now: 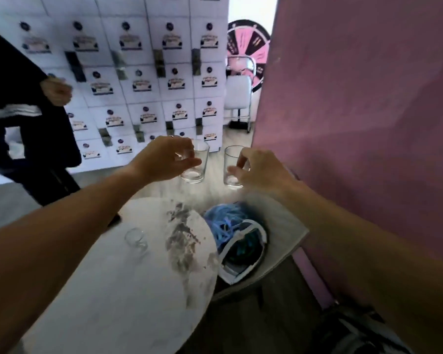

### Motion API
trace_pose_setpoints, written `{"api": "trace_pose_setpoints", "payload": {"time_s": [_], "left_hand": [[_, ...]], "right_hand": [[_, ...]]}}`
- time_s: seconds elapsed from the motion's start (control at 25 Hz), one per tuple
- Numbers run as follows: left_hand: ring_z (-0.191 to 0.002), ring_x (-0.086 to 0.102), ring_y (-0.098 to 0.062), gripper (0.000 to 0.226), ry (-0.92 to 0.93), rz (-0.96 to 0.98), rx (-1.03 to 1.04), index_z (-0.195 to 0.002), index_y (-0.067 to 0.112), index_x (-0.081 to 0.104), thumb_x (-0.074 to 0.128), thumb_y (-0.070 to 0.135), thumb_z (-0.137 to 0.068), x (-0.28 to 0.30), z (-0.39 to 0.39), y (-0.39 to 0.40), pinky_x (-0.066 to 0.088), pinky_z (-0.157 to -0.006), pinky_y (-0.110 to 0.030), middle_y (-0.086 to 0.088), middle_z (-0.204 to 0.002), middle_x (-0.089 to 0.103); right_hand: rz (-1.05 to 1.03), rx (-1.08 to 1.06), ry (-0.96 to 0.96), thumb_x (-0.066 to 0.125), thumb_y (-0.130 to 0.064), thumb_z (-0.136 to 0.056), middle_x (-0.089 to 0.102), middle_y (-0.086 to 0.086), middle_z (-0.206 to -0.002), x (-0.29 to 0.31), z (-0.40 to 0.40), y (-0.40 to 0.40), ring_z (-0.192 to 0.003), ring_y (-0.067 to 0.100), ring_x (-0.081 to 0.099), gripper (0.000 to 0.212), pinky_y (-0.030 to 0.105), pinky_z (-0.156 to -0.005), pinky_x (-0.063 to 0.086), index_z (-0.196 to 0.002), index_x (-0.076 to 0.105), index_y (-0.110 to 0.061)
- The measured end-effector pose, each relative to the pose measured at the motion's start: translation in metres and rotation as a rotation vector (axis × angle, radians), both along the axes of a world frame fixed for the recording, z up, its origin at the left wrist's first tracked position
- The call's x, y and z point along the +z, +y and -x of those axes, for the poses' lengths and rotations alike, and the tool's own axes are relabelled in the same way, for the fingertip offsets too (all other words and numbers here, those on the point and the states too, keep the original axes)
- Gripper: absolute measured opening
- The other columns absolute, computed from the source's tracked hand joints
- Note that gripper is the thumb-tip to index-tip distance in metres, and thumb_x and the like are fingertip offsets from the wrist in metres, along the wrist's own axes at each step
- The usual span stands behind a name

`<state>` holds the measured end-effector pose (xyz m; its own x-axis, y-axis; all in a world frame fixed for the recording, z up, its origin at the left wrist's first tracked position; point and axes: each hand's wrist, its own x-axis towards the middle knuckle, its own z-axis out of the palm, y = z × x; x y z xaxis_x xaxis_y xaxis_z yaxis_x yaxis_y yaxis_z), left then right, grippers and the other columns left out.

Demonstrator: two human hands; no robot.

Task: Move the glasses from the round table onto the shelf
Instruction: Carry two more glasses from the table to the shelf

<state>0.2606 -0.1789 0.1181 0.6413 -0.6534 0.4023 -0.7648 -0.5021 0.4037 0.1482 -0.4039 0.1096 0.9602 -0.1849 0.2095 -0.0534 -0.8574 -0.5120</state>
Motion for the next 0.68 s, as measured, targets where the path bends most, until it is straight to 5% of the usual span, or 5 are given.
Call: {"api": "trace_pose_setpoints", "payload": {"time_s": [0.24, 0.4, 0.52, 0.68], "left_hand": [[-0.065, 0.057, -0.017, 0.023, -0.158, 0.031, -0.398, -0.083, 0.008, 0.068, 0.077, 0.029, -0.085, 0.055, 0.105, -0.159, 0.051, -0.064, -0.031, 0.002, -0.076, 0.065], [-0.064, 0.052, -0.006, 0.019, -0.056, 0.05, -0.612, -0.08, 0.014, 0.068, 0.077, 0.03, -0.085, 0.072, 0.241, -0.252, 0.036, -0.063, -0.022, 0.006, -0.073, 0.064], [-0.058, 0.047, -0.002, 0.02, -0.024, 0.063, -0.789, -0.08, 0.016, 0.067, 0.078, 0.033, -0.084, 0.076, 0.358, -0.302, 0.036, -0.061, -0.027, 0.006, -0.068, 0.061], [-0.066, 0.051, 0.008, 0.025, 0.017, 0.056, -1.041, -0.08, 0.021, 0.064, 0.076, 0.042, -0.083, 0.084, 0.529, -0.35, 0.038, -0.062, -0.017, 0.019, -0.069, 0.058]], "right_hand": [[0.074, -0.345, -0.117, 0.073, -0.029, -0.082, 0.053, -0.011, -0.064, 0.06, 0.172, -0.097, -0.061, 0.013, 0.054, 0.016, 0.025, -0.053, 0.04, -0.079, 0.068, -0.014], [0.13, -0.624, -0.109, 0.069, -0.031, -0.083, 0.061, -0.001, -0.072, 0.078, 0.341, -0.139, -0.072, 0.023, 0.059, 0.02, 0.029, -0.059, 0.041, -0.076, 0.066, -0.012], [0.136, -0.77, -0.091, 0.071, -0.034, -0.085, 0.056, -0.006, -0.077, 0.084, 0.477, -0.144, -0.075, 0.017, 0.054, 0.021, 0.023, -0.057, 0.036, -0.076, 0.06, -0.019], [0.148, -1.042, -0.073, 0.07, -0.046, -0.085, 0.057, 0.0, -0.095, 0.086, 0.659, -0.137, -0.084, 0.017, 0.056, 0.026, 0.028, -0.065, 0.038, -0.079, 0.058, -0.025]]}}
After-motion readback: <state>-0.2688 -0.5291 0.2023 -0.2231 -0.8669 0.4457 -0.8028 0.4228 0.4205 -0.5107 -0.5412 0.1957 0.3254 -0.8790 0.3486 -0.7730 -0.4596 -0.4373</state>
